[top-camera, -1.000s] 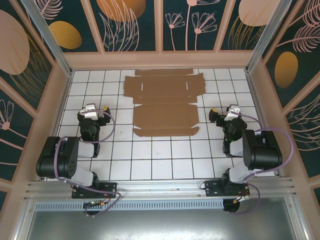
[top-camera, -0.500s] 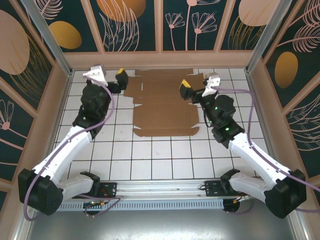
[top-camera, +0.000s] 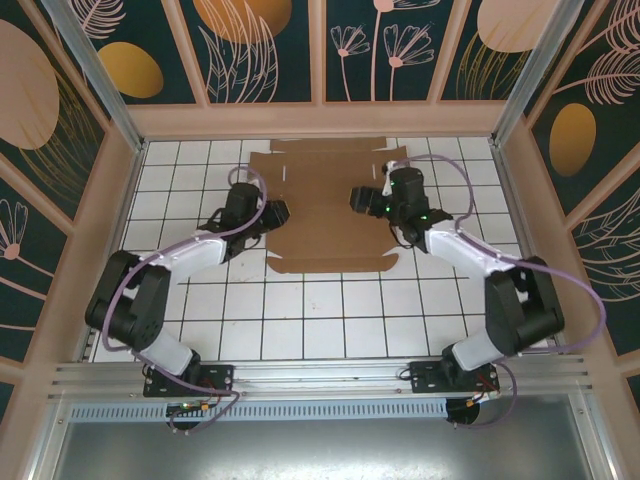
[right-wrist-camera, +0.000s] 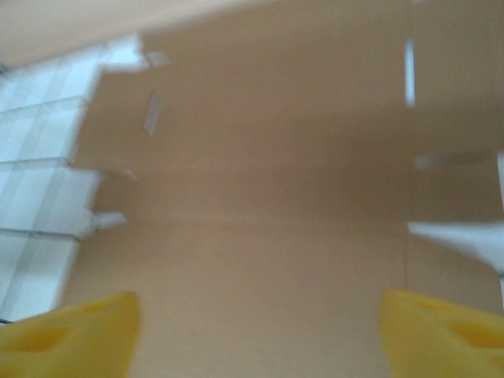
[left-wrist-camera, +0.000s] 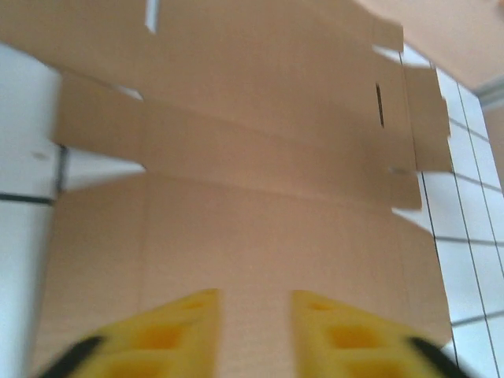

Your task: Fold the paper box

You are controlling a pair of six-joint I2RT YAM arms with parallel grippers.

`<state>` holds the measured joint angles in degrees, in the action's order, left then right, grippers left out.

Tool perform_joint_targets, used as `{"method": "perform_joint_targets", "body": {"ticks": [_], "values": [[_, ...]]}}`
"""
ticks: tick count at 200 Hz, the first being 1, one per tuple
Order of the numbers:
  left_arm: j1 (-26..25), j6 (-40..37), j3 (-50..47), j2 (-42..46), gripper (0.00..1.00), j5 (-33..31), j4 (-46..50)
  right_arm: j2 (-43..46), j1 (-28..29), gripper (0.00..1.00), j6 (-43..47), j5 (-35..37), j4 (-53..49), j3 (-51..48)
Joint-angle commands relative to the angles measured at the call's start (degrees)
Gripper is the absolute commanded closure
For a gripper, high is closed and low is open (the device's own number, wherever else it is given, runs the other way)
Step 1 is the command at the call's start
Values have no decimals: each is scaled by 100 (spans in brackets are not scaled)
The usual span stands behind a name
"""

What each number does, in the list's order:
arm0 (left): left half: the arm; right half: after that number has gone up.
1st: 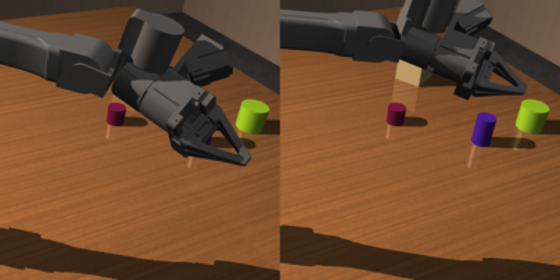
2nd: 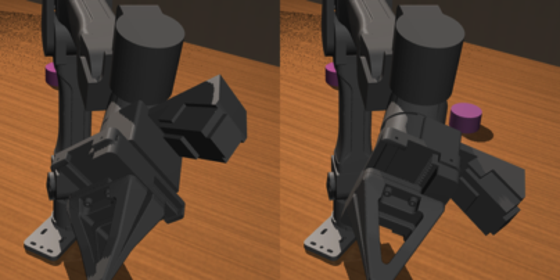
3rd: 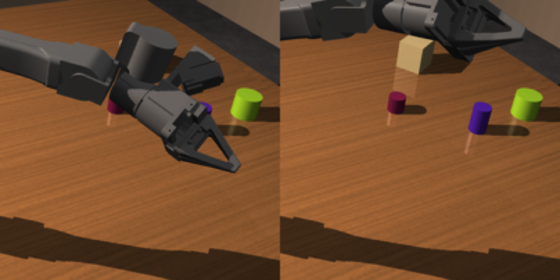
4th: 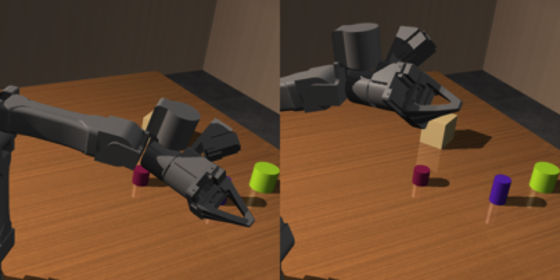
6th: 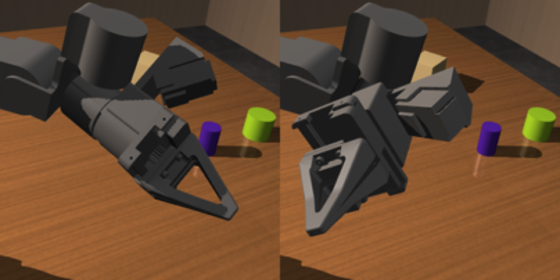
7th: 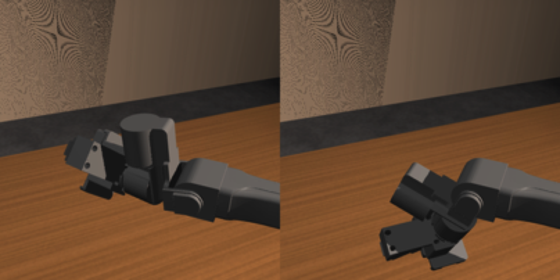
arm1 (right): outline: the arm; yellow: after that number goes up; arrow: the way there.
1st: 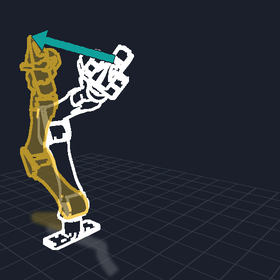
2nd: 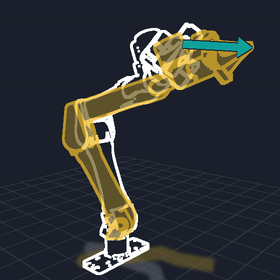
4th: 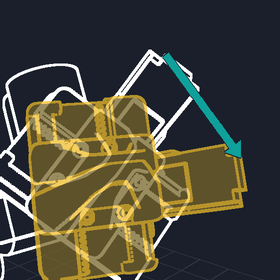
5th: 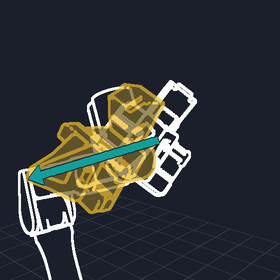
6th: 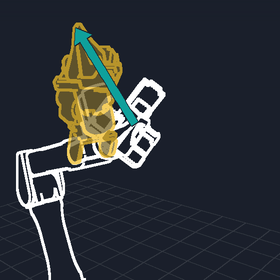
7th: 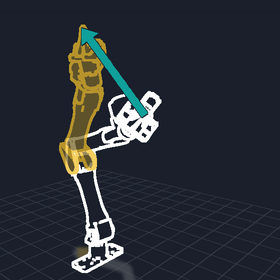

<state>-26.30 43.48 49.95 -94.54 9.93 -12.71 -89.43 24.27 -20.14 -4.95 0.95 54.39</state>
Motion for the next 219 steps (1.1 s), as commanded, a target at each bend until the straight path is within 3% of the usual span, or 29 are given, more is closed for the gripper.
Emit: {"method": "perform_joint_targets", "body": {"ticks": [1,22,75,90,102,139,219], "values": [[-188,100,331,-376,100,297,-133,-323,-168,75,-99,-180,-289,388],[-322,23,719,-839,100,95,278,-1017,-124,100,174,43,-880,883],[-322,218,1451,-1602,100,-58,1101,-1635,36,100,446,261,-983,1117],[-318,176,1473,-1714,100,-40,1148,-1682,110,84,483,372,-946,1137],[-322,165,1448,-1754,100,-64,1187,-1764,197,81,556,488,-970,1167],[-324,230,1222,-1703,100,-163,1271,-2130,266,84,481,1089,-1326,1249],[-318,252,1035,-1746,100,-550,1483,-1675,427,87,37,965,-1187,266]]}}
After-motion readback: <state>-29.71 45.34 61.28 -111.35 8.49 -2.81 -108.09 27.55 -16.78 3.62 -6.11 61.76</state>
